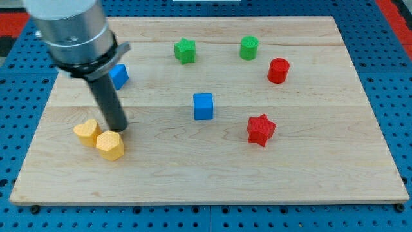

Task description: Move the red star to the bottom center of the board

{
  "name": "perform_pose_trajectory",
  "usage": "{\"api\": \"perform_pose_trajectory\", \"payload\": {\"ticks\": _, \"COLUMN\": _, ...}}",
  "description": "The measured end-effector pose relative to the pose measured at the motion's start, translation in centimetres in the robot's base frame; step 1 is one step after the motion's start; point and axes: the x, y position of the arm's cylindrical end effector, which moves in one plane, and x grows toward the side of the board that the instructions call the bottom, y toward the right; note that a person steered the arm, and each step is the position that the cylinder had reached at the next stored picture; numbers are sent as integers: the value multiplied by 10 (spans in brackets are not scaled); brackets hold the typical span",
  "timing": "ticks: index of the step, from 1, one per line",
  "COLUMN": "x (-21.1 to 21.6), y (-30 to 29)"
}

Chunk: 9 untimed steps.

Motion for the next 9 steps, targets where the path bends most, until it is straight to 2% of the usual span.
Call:
{"api": "perform_pose_trajectory", "payload": {"ticks": 1, "x": -6, "y": 70}}
{"api": "perform_pose_trajectory", "payload": {"ticks": 4, "x": -26, "y": 220}}
{"api": "perform_pose_trajectory", "payload": {"ticks": 5, "x": -3, "y": 224}}
{"api": "perform_pose_trajectory", "payload": {"ticks": 6, "x": 28, "y": 202}}
{"api": "perform_pose_trajectory", "payload": {"ticks": 7, "x": 20, "y": 208}}
{"api": "perform_pose_trajectory", "payload": {"ticks": 8, "x": 11, "y": 260}}
{"api": "perform_pose_trajectory", "payload": {"ticks": 9, "x": 39, "y": 272}}
